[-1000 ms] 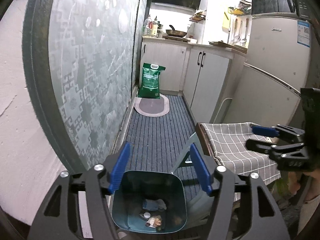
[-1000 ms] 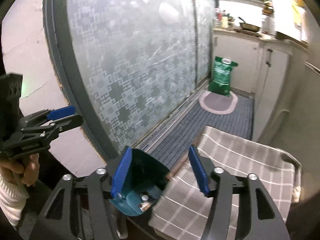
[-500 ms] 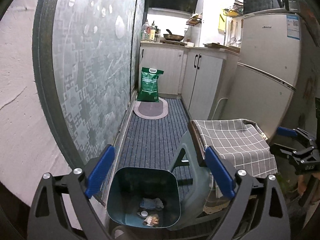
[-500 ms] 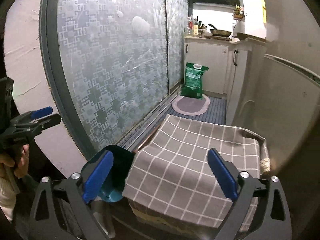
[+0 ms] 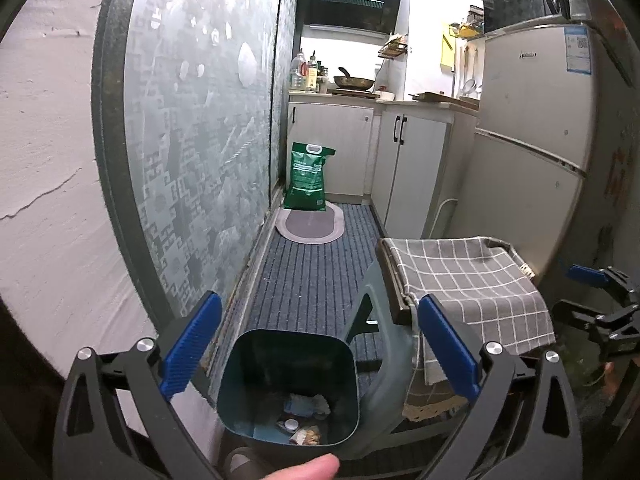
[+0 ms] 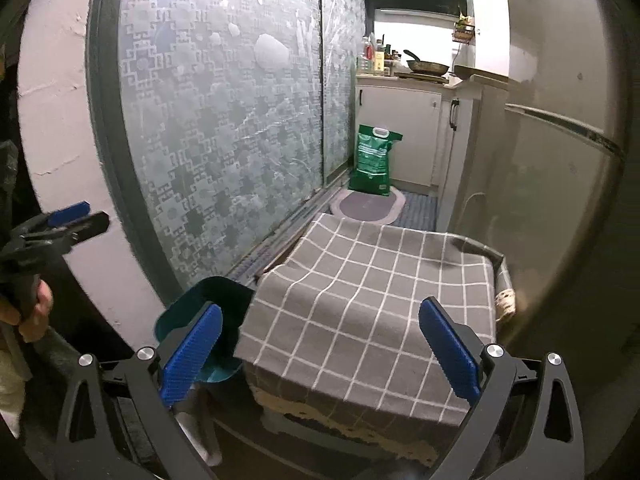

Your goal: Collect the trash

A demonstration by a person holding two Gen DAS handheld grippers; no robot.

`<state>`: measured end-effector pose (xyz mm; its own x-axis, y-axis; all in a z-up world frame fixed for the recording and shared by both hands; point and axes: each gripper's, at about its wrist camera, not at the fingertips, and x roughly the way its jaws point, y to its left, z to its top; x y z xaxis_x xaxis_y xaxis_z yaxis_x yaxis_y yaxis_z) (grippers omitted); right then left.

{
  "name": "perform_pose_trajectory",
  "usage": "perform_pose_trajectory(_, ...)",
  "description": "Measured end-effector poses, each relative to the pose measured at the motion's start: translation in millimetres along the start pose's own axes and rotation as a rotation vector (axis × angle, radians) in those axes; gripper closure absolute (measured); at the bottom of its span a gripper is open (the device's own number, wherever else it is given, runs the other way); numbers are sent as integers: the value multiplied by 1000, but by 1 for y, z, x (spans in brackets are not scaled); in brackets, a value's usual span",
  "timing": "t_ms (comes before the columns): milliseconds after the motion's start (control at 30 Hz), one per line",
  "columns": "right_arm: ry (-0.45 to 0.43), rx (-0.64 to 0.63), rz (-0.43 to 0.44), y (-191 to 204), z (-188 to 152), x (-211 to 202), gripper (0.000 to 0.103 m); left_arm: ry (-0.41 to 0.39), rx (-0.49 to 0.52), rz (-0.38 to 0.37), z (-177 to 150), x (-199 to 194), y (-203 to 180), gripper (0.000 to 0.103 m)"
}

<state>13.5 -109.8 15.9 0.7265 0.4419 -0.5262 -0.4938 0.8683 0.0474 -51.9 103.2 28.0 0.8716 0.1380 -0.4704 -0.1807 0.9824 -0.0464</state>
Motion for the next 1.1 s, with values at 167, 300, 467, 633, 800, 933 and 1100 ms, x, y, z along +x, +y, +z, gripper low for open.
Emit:
perform_pose_trajectory(167,-17,-16,-14,4,-1,-4,3,10,24,-12,-3,-2,-7,3)
perform_pose_trajectory(300,-13,-26,-7,8,0,-2,3,17,34,-18,-6,-2,-10,3)
perform_pose_trajectory(467,-13,-40,-18,11,0,-1,3,22,30,-38,-8,-2,-10,3)
perform_pose_trajectory(633,-13,-37,-4,13,1,0,3,23,21,-30,-8,-1,-9,3)
perform_pose_trajectory(800,-14,-37,5,13,1,0,3,22,22,-29,-8,-1,-10,3)
perform_pose_trajectory(933,-13,-39,3,14,1,0,3,21,21,-32,-8,-2,-11,3)
perform_pose_trajectory(1100,-12,-43,5,16,0,0,3,11,17,-35,-8,-3,-10,3)
